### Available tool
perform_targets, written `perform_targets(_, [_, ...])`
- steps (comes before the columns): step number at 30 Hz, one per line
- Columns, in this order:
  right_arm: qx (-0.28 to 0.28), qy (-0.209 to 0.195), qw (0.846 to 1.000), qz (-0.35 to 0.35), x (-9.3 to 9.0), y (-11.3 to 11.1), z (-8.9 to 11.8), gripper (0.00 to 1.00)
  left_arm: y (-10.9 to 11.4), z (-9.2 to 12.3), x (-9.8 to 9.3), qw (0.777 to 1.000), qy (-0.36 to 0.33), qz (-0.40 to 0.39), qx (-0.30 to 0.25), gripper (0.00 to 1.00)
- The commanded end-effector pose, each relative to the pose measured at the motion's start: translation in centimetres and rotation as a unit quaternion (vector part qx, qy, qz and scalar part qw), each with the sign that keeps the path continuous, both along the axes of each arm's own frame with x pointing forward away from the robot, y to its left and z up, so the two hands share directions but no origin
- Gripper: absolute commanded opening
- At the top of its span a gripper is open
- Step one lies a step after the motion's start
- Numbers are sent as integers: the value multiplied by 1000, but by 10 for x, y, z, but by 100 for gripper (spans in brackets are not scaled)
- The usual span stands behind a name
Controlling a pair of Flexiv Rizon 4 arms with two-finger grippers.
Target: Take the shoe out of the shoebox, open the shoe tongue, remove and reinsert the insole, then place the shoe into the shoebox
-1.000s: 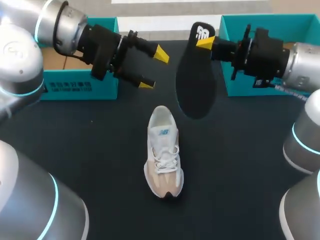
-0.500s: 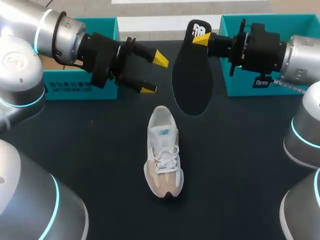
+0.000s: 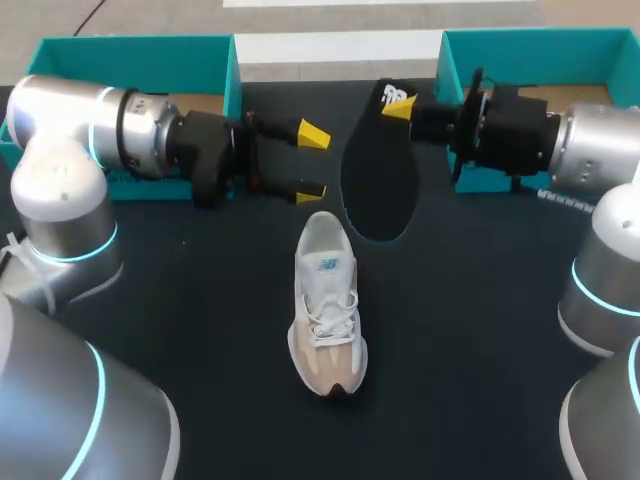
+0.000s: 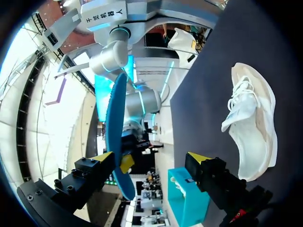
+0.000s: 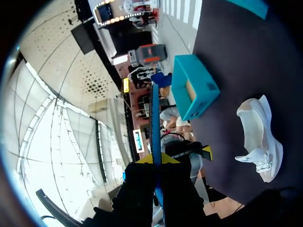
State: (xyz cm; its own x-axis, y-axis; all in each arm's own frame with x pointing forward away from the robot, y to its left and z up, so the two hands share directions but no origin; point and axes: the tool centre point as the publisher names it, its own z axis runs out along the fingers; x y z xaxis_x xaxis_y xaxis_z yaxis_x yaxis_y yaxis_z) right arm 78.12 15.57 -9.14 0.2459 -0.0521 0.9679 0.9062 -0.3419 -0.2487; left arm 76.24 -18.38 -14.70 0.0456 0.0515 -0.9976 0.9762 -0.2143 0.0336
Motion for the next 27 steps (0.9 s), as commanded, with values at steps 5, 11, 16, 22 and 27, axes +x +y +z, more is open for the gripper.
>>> perform_targets(5, [-1, 26, 1000, 14, 19, 26, -20, 0, 4, 10, -11, 1000, -4, 9, -5, 100])
perform_targets(11, [-4, 34, 999, 18, 27, 33, -27, 0, 2, 15, -15, 1000, 7, 5, -22, 100])
perform_targets(16, [-8, 41, 999, 0, 31, 34, -32, 0, -7, 17, -18, 999, 16, 6, -34, 100])
perform_targets(22, [-8, 43, 999, -5, 32, 39, -36, 0, -18, 17, -16, 998, 30, 14, -45, 75])
perform_targets(27, [-7, 43, 999, -4, 32, 45, -37, 0, -25, 15, -11, 998, 23, 29, -51, 42])
